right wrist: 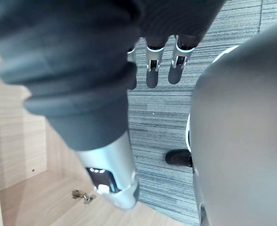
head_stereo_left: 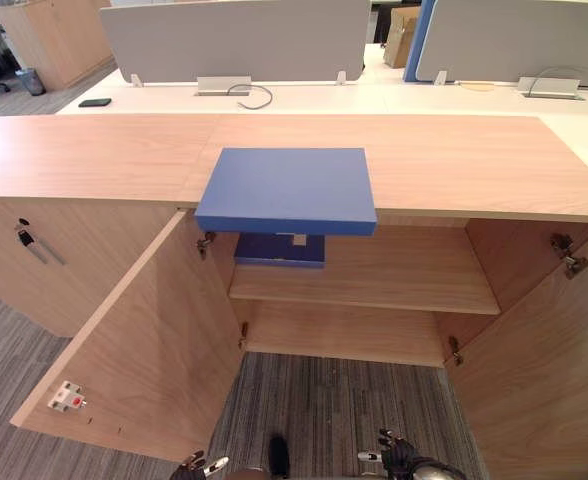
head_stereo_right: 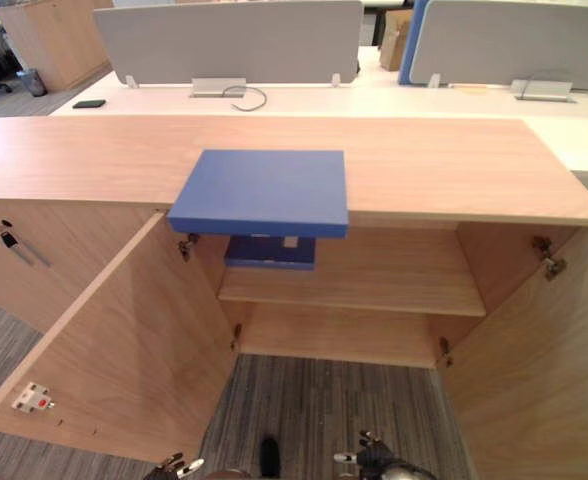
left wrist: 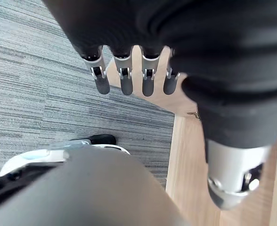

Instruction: Walk over to the cabinet, pick up the folder, carry it to the office cabinet, place the folder inside the office cabinet, then close the office cabinet door

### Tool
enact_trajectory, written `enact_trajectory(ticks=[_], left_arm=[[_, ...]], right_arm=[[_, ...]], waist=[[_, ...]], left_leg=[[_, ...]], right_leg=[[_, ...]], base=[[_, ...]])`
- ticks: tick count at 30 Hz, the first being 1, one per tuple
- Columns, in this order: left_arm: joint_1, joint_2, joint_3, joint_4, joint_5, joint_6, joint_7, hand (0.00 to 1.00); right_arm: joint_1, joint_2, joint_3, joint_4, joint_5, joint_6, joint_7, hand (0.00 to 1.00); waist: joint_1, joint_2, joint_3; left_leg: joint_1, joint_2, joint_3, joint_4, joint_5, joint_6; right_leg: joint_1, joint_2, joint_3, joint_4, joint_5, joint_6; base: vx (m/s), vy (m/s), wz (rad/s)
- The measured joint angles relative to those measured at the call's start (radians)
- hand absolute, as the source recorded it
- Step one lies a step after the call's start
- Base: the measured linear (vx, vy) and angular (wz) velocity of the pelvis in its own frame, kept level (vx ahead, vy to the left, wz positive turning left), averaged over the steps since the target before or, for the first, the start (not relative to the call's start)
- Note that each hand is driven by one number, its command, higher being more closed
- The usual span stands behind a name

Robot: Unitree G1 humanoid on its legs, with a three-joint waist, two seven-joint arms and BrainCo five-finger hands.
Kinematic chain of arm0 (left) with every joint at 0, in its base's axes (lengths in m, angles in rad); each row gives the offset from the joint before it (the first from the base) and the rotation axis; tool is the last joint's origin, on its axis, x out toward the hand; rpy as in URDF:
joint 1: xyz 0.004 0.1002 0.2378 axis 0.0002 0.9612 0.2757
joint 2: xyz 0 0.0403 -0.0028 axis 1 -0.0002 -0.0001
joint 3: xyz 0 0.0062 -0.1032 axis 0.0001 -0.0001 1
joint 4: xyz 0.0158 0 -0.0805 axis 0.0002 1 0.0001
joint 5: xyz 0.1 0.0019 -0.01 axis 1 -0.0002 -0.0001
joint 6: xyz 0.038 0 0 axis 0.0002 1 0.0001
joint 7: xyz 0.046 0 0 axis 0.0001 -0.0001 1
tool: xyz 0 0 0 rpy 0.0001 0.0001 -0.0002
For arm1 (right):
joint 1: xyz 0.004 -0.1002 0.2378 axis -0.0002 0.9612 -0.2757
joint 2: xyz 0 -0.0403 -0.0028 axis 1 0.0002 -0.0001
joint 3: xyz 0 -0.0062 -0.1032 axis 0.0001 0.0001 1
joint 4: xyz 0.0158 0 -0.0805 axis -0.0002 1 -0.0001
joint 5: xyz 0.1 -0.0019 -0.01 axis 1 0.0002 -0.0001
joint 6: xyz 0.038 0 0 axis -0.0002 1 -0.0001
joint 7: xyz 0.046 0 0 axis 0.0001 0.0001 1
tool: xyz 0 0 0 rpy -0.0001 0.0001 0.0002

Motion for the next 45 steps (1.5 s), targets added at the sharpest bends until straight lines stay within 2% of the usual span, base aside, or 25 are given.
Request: enact_trajectory(ticks=[2, 7, 9, 11, 13, 15, 16, 19, 24, 26, 32, 38, 42, 45], left_arm=[[0.023, 0.021, -0.052, -0.153, -0.014, 0.002, -0.021, 0.0], [0.047, 0.05, -0.188, -0.44, -0.045, 0.002, -0.119, 0.0], [0.042, 0.107, -0.232, -0.571, -0.094, 0.001, -0.171, 0.0], [0.039, 0.183, -0.251, -0.663, -0.139, 0.001, -0.21, 0.0], [0.039, 0.309, -0.265, -0.781, -0.233, 0.0, -0.268, 0.0], [0.038, 0.401, -0.271, -0.866, -0.297, 0.0, -0.307, 0.0], [0.036, 0.462, -0.276, -0.931, -0.328, 0.0, -0.326, 0.0], [0.009, 0.575, -0.278, -1.067, -0.436, -0.003, -0.382, 0.0], [-0.081, 0.619, -0.258, -1.169, -0.547, -0.019, -0.408, 0.0], [-0.128, 0.622, -0.206, -1.22, -0.585, -0.037, -0.411, 0.0], [-0.266, 0.626, -0.155, -1.29, -0.642, -0.073, -0.429, 0.0], [-0.282, 0.627, -0.062, -1.33, -0.692, -0.097, -0.455, 0.0], [-0.281, 0.624, -0.027, -1.33, -0.692, -0.112, -0.449, 0.0], [-0.25, 0.612, 0.032, -1.34, -0.616, -0.123, -0.378, 0.0]], right_arm=[[0.003, 0.0, -0.001, 0.0, -0.006, 0.002, 0.0, 0.0], [0.006, 0.002, 0.002, 0.002, -0.026, 0.002, 0.004, 0.0], [0.003, 0.002, 0.008, 0.004, -0.029, 0.001, 0.01, 0.0], [-0.006, 0.002, 0.009, 0.017, -0.03, 0.001, 0.015, 0.0], [-0.014, 0.0, 0.01, 0.023, -0.04, -0.002, 0.026, 0.0], [-0.028, -0.004, 0.027, 0.04, -0.06, -0.009, 0.032, 0.0], [-0.036, -0.011, 0.051, 0.049, -0.069, -0.014, 0.037, 0.0], [-0.039, -0.017, 0.077, 0.063, -0.074, -0.019, 0.046, 0.0], [-0.045, -0.022, 0.087, 0.064, -0.113, -0.035, 0.052, 0.0], [-0.041, -0.025, 0.088, 0.091, -0.147, -0.044, 0.053, 0.0], [-0.025, -0.054, 0.087, 0.1, -0.151, -0.058, 0.057, 0.0], [0.004, -0.076, 0.087, 0.101, -0.183, -0.062, 0.065, 0.0], [0.031, -0.08, 0.086, 0.1, -0.184, -0.063, 0.066, 0.0], [0.036, -0.077, 0.068, 0.101, -0.182, -0.064, 0.066, 0.0]], waist=[[0.007, -0.001, -0.002], [0.006, -0.002, -0.022], [0.001, -0.003, -0.022], [-0.002, -0.003, -0.023], [-0.004, -0.005, -0.03], [-0.007, -0.005, -0.033], [-0.008, -0.005, -0.036], [-0.01, -0.005, -0.053], [-0.011, -0.003, -0.056], [-0.011, 0.001, -0.079], [-0.012, 0.011, -0.09], [-0.005, 0.013, -0.101], [0.002, 0.009, -0.107], [0.006, 0.006, -0.108]], left_leg=[[-0.014, 0.008, -0.002, 0.0, 0.0, 0.0], [0.013, -0.018, 0.0, 0.0, -0.002, 0.003], [0.028, -0.03, 0.001, 0.0, -0.004, 0.008], [0.042, -0.036, 0.003, 0.0, -0.007, 0.014], [0.047, -0.034, 0.002, 0.005, -0.013, 0.012], [0.055, -0.026, 0.003, 0.005, -0.013, 0.012], [0.063, -0.019, 0.003, 0.005, -0.013, 0.011], [0.077, 0.004, 0.006, 0.005, -0.01, 0.004], [0.095, 0.017, 0.015, 0.0, -0.001, -0.01], [0.069, 0.025, 0.013, 0.001, 0.008, -0.023], [0.043, 0.029, 0.007, -0.001, 0.005, -0.027], [0.041, 0.027, 0.007, -0.001, 0.004, -0.023], [0.038, 0.024, 0.01, -0.001, 0.015, -0.017], [0.033, 0.02, 0.012, -0.001, 0.021, -0.02]], right_leg=[[0.012, 0.018, 0.0, -0.045, 0.002, -0.002], [0.047, 0.001, 0.004, -0.058, 0.006, -0.007], [0.066, -0.007, 0.005, -0.063, 0.027, -0.013], [0.082, -0.014, 0.005, -0.068, 0.038, -0.008], [0.103, -0.006, 0.004, -0.086, 0.038, -0.009], [0.107, 0.003, 0.004, -0.082, 0.039, -0.009], [0.11, 0.01, 0.004, -0.074, 0.041, -0.012], [0.121, 0.026, 0.005, -0.074, 0.059, -0.031], [0.138, 0.037, 0.004, -0.08, 0.064, -0.035], [0.115, 0.042, 0.015, -0.085, 0.068, -0.042], [0.098, 0.049, 0.041, -0.108, 0.074, -0.06], [0.093, 0.049, 0.04, -0.119, 0.072, -0.067], [0.101, 0.048, 0.04, -0.137, 0.084, -0.062], [0.102, 0.045, 0.04, -0.148, 0.098, -0.062]], base=[[0.06, -0.037, 0.11], [0.12, 0.005, 0.07], [0.15, -0.015, 0.08], [0.16, -0.051, 0.0], [0.2, -0.106, 0.0], [0.12, -0.112, -0.01], [0.08, -0.103, -0.02], [0.04, -0.074, 0.0], [-0.05, -0.069, -0.07], [-0.09, -0.037, -0.12], [-0.17, 0.021, -0.09], [-0.14, 0.038, 0.06], [-0.03, 0.014, 0.02], [0.03, 0.007, -0.01]])
